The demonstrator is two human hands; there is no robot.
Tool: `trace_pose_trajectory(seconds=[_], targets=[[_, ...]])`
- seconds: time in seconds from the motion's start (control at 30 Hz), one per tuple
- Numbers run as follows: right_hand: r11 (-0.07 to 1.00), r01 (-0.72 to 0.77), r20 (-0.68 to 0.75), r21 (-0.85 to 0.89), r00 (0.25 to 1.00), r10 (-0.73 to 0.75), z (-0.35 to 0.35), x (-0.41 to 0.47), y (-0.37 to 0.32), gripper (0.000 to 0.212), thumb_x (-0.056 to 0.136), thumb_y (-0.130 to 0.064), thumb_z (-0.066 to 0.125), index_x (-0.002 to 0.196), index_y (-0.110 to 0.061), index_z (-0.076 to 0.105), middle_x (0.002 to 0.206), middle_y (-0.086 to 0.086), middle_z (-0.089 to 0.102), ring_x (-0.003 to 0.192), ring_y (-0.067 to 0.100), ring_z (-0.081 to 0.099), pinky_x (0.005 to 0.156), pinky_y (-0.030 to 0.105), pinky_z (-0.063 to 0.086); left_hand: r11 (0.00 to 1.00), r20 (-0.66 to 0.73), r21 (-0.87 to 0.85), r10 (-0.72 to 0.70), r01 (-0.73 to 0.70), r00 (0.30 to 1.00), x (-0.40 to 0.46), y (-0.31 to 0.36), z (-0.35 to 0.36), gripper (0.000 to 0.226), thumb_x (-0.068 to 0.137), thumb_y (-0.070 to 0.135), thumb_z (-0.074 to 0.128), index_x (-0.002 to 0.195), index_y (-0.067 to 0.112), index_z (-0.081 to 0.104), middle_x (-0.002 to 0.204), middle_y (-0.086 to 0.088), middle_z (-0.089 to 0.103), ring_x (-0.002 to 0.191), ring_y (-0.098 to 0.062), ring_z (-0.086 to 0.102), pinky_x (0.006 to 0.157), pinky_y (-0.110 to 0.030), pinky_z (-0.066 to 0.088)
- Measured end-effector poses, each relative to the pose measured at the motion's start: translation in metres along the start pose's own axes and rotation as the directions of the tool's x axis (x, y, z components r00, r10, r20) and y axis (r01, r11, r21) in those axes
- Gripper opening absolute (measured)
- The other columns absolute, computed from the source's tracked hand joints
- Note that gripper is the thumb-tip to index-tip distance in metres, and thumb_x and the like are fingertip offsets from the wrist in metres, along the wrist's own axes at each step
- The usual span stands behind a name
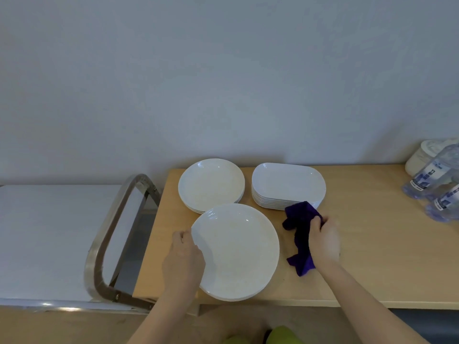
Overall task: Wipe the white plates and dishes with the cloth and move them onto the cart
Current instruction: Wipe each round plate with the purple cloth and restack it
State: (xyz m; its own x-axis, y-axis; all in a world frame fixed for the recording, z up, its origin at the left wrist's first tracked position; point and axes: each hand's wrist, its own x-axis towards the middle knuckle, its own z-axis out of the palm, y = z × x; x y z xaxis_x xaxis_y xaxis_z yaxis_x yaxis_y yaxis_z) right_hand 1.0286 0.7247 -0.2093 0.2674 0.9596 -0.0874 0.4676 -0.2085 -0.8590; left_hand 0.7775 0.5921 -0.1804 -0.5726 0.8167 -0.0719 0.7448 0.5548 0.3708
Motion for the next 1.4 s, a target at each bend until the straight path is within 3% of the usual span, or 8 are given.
trace_pose_trajectory(seconds=[0.27, 0.4, 0.6, 0.73, 0.97, 1.1, 1.27, 1.4], targets=[[0.916, 0.194, -0.107, 0.35, 0.98, -0.166, -0.019, -0.037, -0.076, 0.011, 0.096, -0.018, 0.043, 0.087, -0.023, 0.041, 0.071, -0.012, 0.05, 0.057, -0.004, 0.049, 0.055, 0.018, 0.039, 0.986, 0.024, -0.167, -0.019, 0.023, 1.0, 0.007, -0.007, -0.001, 0.041, 0.096, 0.009, 0.043, 0.137, 0.016, 0.042, 0.13, 0.001, 0.042, 0.081, -0.013, 0.053, 0.064, -0.024, 0.048], [0.929, 0.311, 0.069, 0.198, 0.941, -0.33, -0.004, -0.072, -0.11, 0.016, 0.094, -0.028, 0.045, 0.084, -0.039, 0.039, 0.066, -0.009, 0.056, 0.055, 0.009, 0.054, 0.048, 0.03, 0.042, 0.968, 0.036, -0.252, -0.004, 0.012, 0.999, 0.009, -0.011, 0.001, 0.042, 0.095, 0.006, 0.042, 0.136, 0.017, 0.043, 0.127, 0.004, 0.041, 0.081, -0.009, 0.05, 0.059, -0.017, 0.04], [0.802, 0.577, 0.322, -0.154, 0.797, -0.511, 0.053, -0.11, -0.112, 0.009, 0.096, -0.028, 0.047, 0.09, -0.022, 0.043, 0.089, -0.004, 0.054, 0.076, 0.011, 0.055, 0.064, 0.025, 0.047, 0.956, 0.053, -0.293, 0.021, -0.005, 0.998, 0.01, -0.016, 0.001, 0.041, 0.094, 0.007, 0.045, 0.132, 0.021, 0.048, 0.113, 0.012, 0.039, 0.078, -0.005, 0.05, 0.065, -0.027, 0.052], [0.647, 0.687, 0.468, -0.332, 0.715, -0.519, 0.091, -0.136, -0.097, 0.027, 0.099, -0.037, 0.037, 0.112, -0.017, 0.051, 0.111, -0.001, 0.056, 0.101, 0.013, 0.054, 0.087, 0.026, 0.047, 0.943, 0.042, -0.332, 0.04, -0.023, 0.998, 0.012, -0.018, 0.0, 0.031, 0.091, 0.014, 0.051, 0.121, 0.023, 0.054, 0.112, 0.01, 0.044, 0.076, -0.002, 0.052, 0.068, -0.031, 0.052], [0.546, 0.76, 0.677, -0.354, 0.611, -0.411, 0.109, -0.152, -0.078, 0.046, 0.102, -0.035, 0.024, 0.147, -0.026, 0.025, 0.154, -0.005, 0.028, 0.141, 0.014, 0.026, 0.115, 0.035, 0.02, 0.921, 0.036, -0.386, 0.069, -0.05, 0.997, 0.014, -0.028, 0.008, 0.035, 0.093, 0.012, 0.052, 0.126, 0.023, 0.052, 0.116, 0.014, 0.045, 0.083, 0.0, 0.054, 0.066, -0.016, 0.047], [0.406, 0.837, 0.727, -0.367, 0.53, -0.436, 0.09, -0.156, -0.063, 0.044, 0.095, -0.038, 0.049, 0.137, -0.029, 0.048, 0.148, -0.007, 0.041, 0.136, 0.017, 0.039, 0.114, 0.04, 0.025, 0.921, 0.043, -0.387, 0.052, -0.031, 0.998, 0.014, -0.03, 0.009, 0.042, 0.095, 0.007, 0.046, 0.136, 0.019, 0.045, 0.126, 0.012, 0.042, 0.085, -0.001, 0.05, 0.065, -0.007, 0.039], [0.361, 0.785, 0.635, -0.503, 0.619, -0.462, 0.064, -0.144, -0.044, 0.055, 0.056, -0.032, 0.087, 0.109, -0.02, 0.073, 0.119, 0.002, 0.067, 0.107, 0.021, 0.066, 0.092, 0.042, 0.05, 0.921, 0.006, -0.375, 0.12, -0.109, 0.993, 0.006, -0.023, 0.007, 0.037, 0.089, 0.018, 0.05, 0.125, 0.025, 0.05, 0.109, 0.02, 0.033, 0.08, 0.004, 0.048, 0.061, -0.012, 0.04], [0.36, 0.708, 0.589, -0.608, 0.706, -0.394, 0.07, -0.126, -0.049, 0.064, 0.08, -0.029, 0.071, 0.135, -0.005, 0.051, 0.141, 0.016, 0.047, 0.129, 0.028, 0.048, 0.107, 0.043, 0.037, 0.943, 0.012, -0.319, 0.108, -0.098, 0.994, 0.007, -0.023, 0.01, 0.039, 0.088, 0.017, 0.06, 0.125, 0.027, 0.049, 0.12, 0.013, 0.04, 0.077, 0.007, 0.043, 0.061, -0.009, 0.038]])
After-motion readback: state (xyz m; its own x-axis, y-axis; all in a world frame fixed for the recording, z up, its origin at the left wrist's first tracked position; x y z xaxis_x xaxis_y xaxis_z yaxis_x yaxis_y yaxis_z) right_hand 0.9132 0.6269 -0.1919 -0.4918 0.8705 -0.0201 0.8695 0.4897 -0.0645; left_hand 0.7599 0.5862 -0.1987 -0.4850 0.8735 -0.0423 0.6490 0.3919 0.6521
